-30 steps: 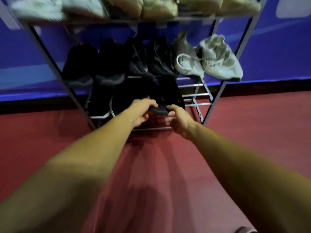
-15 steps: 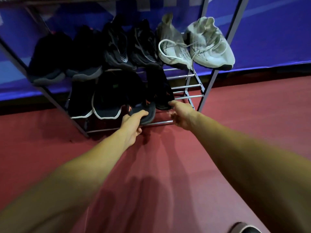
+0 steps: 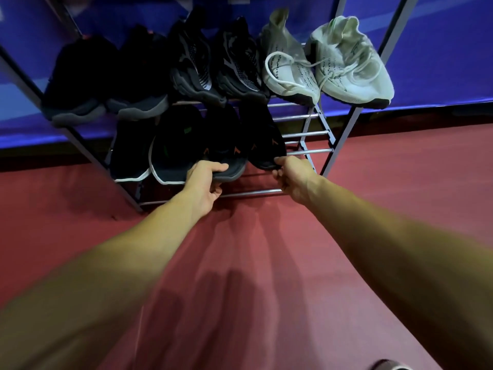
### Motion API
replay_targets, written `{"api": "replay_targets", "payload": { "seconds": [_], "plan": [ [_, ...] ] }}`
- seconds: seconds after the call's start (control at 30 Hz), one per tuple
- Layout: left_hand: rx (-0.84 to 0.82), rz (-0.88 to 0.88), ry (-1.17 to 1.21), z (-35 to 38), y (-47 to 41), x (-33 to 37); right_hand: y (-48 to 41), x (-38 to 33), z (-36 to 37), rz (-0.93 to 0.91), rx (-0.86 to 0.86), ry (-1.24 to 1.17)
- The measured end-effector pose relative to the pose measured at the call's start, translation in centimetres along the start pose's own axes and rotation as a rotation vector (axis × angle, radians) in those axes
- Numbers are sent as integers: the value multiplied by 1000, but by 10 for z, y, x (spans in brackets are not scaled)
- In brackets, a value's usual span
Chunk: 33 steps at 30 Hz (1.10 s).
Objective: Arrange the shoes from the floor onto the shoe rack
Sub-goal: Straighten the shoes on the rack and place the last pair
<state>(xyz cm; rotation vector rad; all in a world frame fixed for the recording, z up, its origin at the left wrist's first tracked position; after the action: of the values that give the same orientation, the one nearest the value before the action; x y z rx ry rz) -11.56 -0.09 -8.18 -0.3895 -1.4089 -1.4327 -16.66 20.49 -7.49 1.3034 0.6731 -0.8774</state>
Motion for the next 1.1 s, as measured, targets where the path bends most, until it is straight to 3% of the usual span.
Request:
{"api": "replay_targets", "payload": {
  "seconds": [0.2, 0.33, 0.6, 0.83, 1.1],
  "plan": [
    [-37, 5, -12, 3, -3, 5, -9, 2, -4, -67, 64, -67],
    [-61, 3, -6, 6, -6, 5, -12, -12, -10, -116, 62, 9],
    [-12, -16, -31, 8, -9, 3, -14, -11, -37, -45, 119, -15],
    [-5, -5, 37, 27, -11, 2, -7, -17, -33, -123, 204, -87],
    [-21, -22, -12, 19, -9, -5, -9, -3, -38, -37, 93, -27]
  ]
}}
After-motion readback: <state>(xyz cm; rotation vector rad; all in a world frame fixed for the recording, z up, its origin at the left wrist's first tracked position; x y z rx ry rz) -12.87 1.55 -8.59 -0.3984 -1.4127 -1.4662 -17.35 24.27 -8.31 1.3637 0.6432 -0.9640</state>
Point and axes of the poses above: each hand's wrist, its own y-axis away from the middle knuckle, its own z-axis out of the palm, x = y × z, the point moved 7 cm from there along -y, towards the middle knuckle, and after that the axes turned 5 degrees about -x, right-handed, at the moved point
